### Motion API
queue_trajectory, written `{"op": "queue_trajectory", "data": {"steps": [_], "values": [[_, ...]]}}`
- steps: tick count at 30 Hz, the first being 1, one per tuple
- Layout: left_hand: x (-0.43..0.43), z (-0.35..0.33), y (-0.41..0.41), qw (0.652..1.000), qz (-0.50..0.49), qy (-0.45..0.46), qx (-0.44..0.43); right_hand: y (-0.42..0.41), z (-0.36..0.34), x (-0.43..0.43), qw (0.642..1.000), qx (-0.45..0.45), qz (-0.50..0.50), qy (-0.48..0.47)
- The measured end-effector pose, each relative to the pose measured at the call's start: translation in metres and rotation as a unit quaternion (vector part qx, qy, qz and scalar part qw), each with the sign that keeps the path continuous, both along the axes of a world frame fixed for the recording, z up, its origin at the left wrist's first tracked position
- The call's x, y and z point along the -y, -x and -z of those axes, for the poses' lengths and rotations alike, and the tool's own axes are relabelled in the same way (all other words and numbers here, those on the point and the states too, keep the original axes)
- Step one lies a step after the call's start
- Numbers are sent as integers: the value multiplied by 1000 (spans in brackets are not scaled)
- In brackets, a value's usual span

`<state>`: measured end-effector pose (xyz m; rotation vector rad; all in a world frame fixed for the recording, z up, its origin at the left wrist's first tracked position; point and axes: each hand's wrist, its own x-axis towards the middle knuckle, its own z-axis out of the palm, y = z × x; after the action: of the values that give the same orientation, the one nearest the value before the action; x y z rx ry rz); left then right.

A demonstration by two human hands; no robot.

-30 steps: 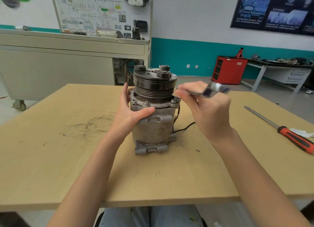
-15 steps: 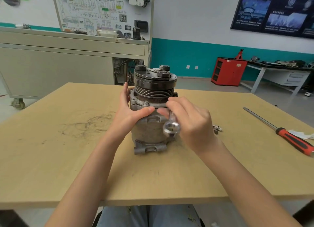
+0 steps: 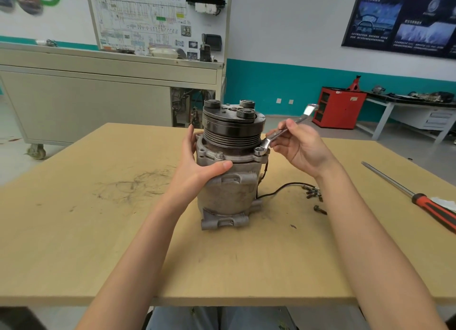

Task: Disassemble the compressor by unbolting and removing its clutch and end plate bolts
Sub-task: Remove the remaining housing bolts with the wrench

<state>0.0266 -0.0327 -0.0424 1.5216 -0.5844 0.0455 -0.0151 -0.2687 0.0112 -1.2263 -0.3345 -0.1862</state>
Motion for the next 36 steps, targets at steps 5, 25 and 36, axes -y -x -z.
{"op": "queue_trajectory", "data": {"steps": [5, 25, 36], "values": [[0, 0, 0, 1000, 1, 1, 2, -6, 9, -6, 997, -16, -19, -70], [-1, 0, 2, 1000, 2, 7, 5, 66, 6, -85, 575, 449, 508, 457], [-4, -1, 1, 999, 28, 5, 32, 73, 24, -98, 482, 458, 540, 517]]}}
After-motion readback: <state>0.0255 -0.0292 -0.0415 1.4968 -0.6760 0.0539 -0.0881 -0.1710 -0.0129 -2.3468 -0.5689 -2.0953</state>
